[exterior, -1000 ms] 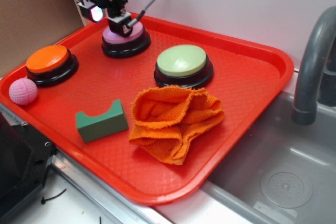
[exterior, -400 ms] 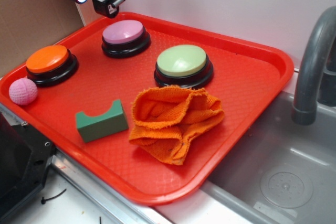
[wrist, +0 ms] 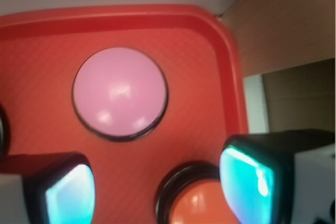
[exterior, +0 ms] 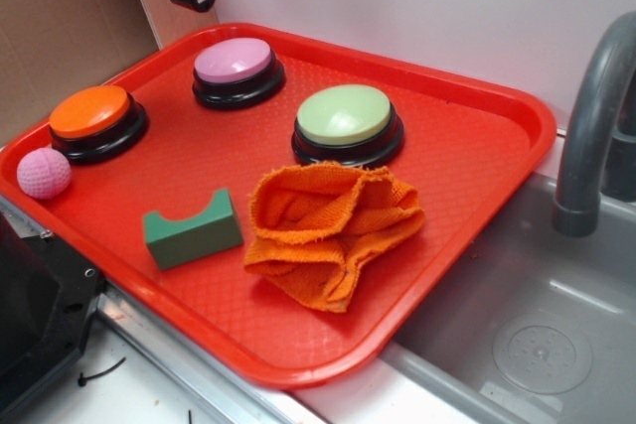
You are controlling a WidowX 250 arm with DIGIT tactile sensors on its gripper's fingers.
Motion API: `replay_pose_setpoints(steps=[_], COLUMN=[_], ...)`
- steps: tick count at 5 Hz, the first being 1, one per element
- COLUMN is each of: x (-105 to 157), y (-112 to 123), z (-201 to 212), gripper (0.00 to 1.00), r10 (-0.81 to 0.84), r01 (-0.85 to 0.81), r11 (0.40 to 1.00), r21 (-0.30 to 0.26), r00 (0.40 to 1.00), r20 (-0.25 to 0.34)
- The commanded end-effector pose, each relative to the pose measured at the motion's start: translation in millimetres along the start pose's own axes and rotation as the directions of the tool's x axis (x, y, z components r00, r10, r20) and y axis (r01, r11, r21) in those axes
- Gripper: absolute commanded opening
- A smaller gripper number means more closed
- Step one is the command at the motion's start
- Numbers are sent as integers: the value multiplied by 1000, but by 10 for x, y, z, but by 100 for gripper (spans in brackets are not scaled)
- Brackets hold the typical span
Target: Push the pink button.
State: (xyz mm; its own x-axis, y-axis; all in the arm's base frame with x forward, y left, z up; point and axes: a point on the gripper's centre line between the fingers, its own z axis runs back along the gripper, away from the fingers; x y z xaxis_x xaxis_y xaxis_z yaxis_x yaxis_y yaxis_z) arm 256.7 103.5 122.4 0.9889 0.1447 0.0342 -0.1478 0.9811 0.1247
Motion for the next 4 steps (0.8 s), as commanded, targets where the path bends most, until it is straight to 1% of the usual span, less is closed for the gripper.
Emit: replay_pose_setpoints(steps=[1,3,4], x=[-25,-140,-172], y=[164,184,170], z=[420,609,639], gripper=[100,100,100], r10=[67,94,112], r01=[-68,-95,-116], r11=[998,995,993], r21=[3,6,27], r00=[993,990,986], r20=[97,107,123])
